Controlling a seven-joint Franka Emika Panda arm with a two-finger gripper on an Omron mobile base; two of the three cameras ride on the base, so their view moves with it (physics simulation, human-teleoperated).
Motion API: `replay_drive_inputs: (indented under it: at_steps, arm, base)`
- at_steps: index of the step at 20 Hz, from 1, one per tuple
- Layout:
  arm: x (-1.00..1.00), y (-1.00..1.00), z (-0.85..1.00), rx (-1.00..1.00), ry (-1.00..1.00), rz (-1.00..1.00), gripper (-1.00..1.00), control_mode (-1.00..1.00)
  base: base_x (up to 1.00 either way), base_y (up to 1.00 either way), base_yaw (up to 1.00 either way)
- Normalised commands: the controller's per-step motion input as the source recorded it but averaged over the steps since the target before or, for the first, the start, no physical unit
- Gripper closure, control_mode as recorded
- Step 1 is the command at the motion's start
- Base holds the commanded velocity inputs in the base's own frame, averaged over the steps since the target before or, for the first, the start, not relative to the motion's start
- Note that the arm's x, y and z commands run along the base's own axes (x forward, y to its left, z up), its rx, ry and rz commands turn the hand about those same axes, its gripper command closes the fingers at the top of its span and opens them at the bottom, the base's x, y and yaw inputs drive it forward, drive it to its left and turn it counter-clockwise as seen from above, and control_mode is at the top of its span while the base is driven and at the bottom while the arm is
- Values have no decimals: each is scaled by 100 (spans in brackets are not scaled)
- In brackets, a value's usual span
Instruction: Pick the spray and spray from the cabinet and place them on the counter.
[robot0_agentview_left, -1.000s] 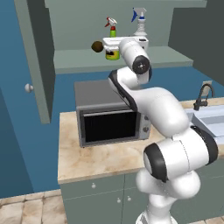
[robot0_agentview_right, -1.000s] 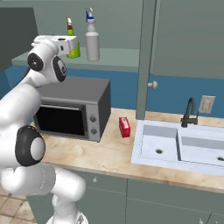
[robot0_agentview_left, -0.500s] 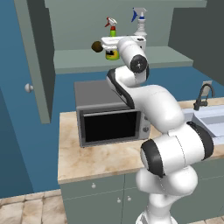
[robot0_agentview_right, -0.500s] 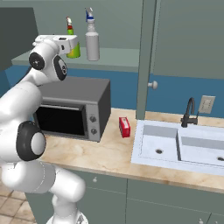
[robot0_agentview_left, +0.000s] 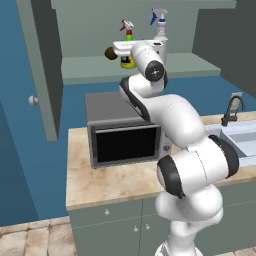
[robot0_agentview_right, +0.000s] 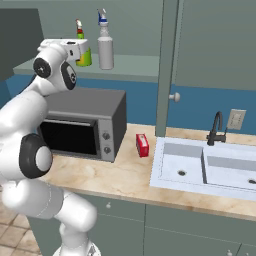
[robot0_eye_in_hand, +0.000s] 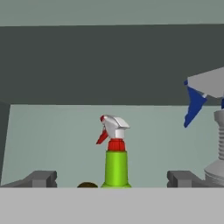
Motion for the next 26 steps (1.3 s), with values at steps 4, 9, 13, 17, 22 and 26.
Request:
replay_drive_inputs:
  at_steps: [4, 9, 13, 17, 22, 26]
  arm:
    - [18, 3, 0, 0, 0, 0, -100, -100]
    - [21, 3, 0, 0, 0, 0, -100, -100]
    - [18, 4, -1, 0, 0, -1, -100, -100]
    - [14, 4, -3, 0, 0, -1, -100, -100]
    - [10, 2, -10, 0, 0, -2, -100, -100]
    - [13, 3, -7, 0, 0, -1, -100, -100]
  base:
    - [0, 0, 0]
    - [0, 0, 0]
    - [0, 0, 0]
    - [0, 0, 0]
    - [0, 0, 0]
    - [0, 0, 0]
